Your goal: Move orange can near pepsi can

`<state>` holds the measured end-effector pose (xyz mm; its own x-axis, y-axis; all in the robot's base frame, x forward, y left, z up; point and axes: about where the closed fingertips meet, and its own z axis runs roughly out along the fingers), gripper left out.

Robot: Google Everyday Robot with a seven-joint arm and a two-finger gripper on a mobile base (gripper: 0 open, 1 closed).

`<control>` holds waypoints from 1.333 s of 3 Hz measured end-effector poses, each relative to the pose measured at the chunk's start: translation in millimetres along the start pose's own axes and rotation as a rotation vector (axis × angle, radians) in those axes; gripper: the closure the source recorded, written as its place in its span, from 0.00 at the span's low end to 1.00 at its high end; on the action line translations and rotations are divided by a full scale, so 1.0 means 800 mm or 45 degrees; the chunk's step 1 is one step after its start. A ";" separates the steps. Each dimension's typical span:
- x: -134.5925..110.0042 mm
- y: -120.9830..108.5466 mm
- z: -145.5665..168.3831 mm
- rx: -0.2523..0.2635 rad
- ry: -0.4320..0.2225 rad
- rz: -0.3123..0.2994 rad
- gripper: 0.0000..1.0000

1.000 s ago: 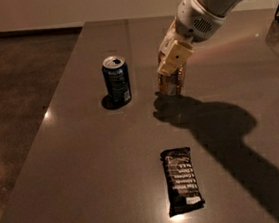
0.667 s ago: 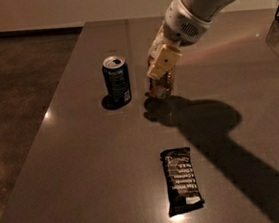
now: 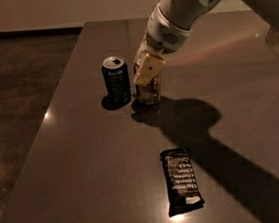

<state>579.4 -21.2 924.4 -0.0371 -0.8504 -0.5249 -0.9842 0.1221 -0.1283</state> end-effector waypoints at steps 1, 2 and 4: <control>-0.004 0.002 0.012 -0.002 0.018 -0.011 0.35; -0.005 0.002 0.013 -0.004 0.018 -0.013 0.11; -0.006 0.003 0.014 -0.005 0.018 -0.016 0.00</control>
Offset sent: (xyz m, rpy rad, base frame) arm 0.0004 0.0070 -0.0060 -0.0137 -0.0013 0.0053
